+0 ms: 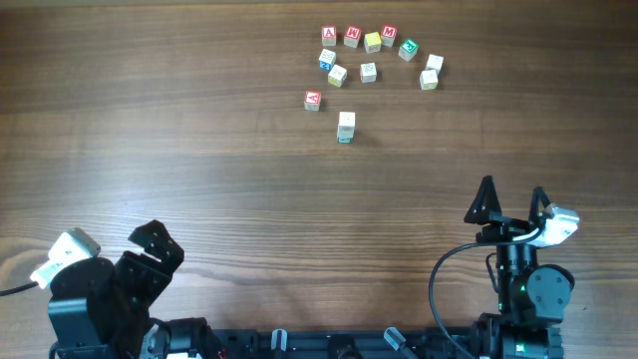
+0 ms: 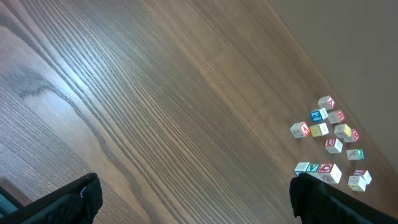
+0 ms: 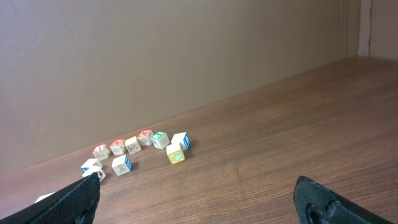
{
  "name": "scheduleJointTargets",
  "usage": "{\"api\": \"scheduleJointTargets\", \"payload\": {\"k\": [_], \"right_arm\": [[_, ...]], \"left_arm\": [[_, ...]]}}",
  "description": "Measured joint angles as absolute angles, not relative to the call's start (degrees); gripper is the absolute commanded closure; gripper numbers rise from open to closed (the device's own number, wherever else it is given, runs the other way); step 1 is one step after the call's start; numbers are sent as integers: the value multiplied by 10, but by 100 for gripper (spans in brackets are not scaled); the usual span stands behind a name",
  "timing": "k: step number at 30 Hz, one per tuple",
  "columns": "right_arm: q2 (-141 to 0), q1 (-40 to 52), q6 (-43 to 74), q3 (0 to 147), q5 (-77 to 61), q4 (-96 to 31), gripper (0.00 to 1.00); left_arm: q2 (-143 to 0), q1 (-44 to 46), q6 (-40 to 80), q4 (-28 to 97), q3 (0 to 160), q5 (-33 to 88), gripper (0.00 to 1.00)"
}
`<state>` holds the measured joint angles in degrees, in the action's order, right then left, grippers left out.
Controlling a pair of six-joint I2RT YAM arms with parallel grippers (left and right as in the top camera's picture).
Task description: Form a tower
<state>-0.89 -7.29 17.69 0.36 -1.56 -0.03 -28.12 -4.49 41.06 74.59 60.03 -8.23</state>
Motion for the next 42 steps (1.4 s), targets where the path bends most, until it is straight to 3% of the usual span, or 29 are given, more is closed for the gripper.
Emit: {"api": "scheduleJointTargets", "payload": {"k": [11,22,32,42], "right_arm": [[-9,-73,177,4,-17,0,0],[-9,-73,177,4,-17,0,0],[-8,-73,177,4,-20,-1,0],[-8,-73,177,4,-20,-1,0]], "left_arm": [[-281,-44,411,746,600,-82,0],[-276,17,411,741,599,-84,0],[-76,25,411,265,183,-48,0],[-47,31,333,58,42,-22,0]]}}
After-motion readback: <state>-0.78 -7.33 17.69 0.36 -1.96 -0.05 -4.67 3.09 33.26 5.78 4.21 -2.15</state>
